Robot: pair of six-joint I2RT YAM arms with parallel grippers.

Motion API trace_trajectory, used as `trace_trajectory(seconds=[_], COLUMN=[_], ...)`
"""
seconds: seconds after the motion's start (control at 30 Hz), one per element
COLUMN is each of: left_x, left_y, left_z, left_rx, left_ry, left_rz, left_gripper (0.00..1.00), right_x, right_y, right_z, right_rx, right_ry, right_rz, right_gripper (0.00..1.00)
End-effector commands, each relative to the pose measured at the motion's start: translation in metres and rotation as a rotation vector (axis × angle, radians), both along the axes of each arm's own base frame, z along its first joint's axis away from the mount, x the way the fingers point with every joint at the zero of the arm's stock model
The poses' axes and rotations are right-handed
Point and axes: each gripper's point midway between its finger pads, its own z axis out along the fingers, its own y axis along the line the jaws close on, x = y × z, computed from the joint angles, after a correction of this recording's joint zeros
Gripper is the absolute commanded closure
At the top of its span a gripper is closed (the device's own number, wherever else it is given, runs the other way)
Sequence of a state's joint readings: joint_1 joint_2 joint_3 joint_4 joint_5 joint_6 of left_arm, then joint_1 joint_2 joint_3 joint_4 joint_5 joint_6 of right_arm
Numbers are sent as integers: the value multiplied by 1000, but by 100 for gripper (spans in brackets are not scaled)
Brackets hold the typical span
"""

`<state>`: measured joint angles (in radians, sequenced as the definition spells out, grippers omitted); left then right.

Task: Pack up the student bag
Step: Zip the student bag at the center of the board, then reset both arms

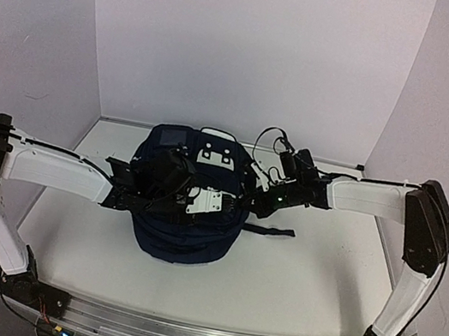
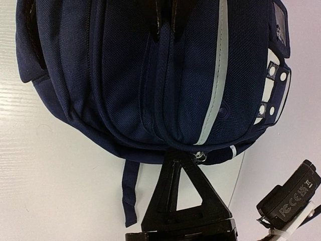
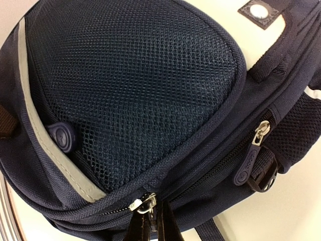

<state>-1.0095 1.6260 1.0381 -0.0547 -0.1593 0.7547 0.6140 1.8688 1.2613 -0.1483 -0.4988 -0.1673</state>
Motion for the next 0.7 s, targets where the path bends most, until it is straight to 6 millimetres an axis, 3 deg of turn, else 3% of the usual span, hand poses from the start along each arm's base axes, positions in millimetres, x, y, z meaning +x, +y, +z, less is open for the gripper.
trace_trajectory(seconds=[0.0, 0.1, 0.13, 0.2, 0.23, 0.27, 0.37, 0.47, 0.53, 0.67], left_x=[-42, -61, -66, -79, -83, -85, -82, -63, -40, 32], left_y=[8, -6, -10, -18, -21, -22, -25, -19, -2, 75], left_z=[5, 3, 2, -4, -5, -4, 23, 78, 115, 167], left_rx=[15, 38, 44, 62, 66, 54, -65, -269, -403, -694], left_ry=[113, 145, 152, 182, 200, 217, 241, 251, 263, 431], left_rz=[-41, -81, -94, -113, -111, -97, -13, 151, 283, 584], left_gripper=[100, 100, 100, 99, 95, 88, 54, 5, 0, 0], right_x=[54, 25, 14, -5, -12, -19, -32, -38, -35, -13], right_y=[-54, -57, -59, -63, -63, -65, -71, -77, -83, -104], right_z=[13, 28, 34, 42, 46, 51, 67, 92, 109, 142], right_rx=[-73, -38, -28, -10, 0, 9, 33, 71, 104, 161], right_ry=[-115, -81, -68, -30, -14, 0, 10, 11, 17, -12], right_rz=[-215, -156, -143, -127, -119, -116, -129, -155, -188, -269], right_gripper=[100, 98, 93, 60, 48, 34, 9, 2, 2, 2])
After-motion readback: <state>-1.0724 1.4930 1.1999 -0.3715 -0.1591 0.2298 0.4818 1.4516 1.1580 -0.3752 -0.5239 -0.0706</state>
